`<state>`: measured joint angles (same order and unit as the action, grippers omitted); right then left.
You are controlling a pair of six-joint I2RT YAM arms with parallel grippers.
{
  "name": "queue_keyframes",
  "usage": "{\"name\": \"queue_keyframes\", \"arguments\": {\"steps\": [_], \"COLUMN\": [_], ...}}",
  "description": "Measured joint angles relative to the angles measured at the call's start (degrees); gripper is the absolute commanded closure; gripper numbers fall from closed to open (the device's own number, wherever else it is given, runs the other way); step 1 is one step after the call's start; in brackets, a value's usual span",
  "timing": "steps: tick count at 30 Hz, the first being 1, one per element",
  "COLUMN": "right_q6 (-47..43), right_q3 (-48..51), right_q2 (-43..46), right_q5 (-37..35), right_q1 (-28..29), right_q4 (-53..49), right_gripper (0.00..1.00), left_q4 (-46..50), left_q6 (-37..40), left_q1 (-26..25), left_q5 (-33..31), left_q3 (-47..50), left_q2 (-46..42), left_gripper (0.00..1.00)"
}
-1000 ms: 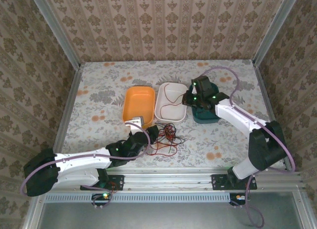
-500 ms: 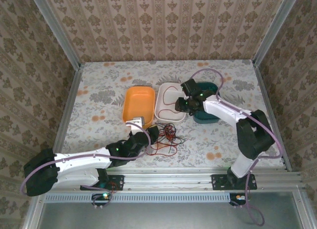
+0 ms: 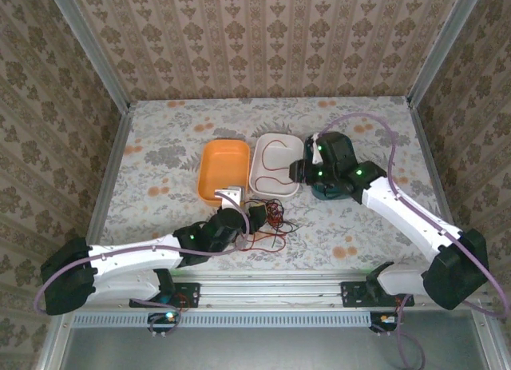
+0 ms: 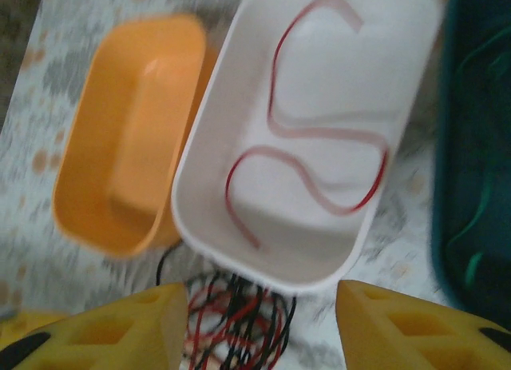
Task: Untangle the cables
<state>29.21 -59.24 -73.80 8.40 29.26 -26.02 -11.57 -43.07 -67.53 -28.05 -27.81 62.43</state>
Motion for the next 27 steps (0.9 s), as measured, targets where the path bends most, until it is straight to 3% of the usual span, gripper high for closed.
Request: {"name": "queue_keyframes", "arguments": {"steps": [4, 10, 19, 27], "right_q6": [-0.17, -0.44, -0.35, -0.46], "right_q3": [4.52, 6.12, 6.05, 5.51], "right_q2": [-0.11, -1.88, -8.04, -11.39], "right_q5": [7.54, 12.5, 13.05, 12.83], "right_q1": [4.98, 11.58, 13.84, 13.92], "right_q4": [0.11, 1.57, 4.81, 5.09], "right_gripper": [0.55, 0.61, 0.62, 0.71], "left_q4": [0.02, 3.56, 6.1, 5.27], "left_q6": [-1.99, -8.07, -10.56, -10.49], "left_q1": [0.37, 1.64, 1.68, 1.68], "left_q5": [-0.44, -3.67, -4.74, -3.08], "left_q3": [0.81, 4.24, 4.44, 3.04], "left_q2": [-0.39, -3.69, -3.65, 2.32], "left_gripper": [0.33, 0.33, 0.33, 0.33]}}
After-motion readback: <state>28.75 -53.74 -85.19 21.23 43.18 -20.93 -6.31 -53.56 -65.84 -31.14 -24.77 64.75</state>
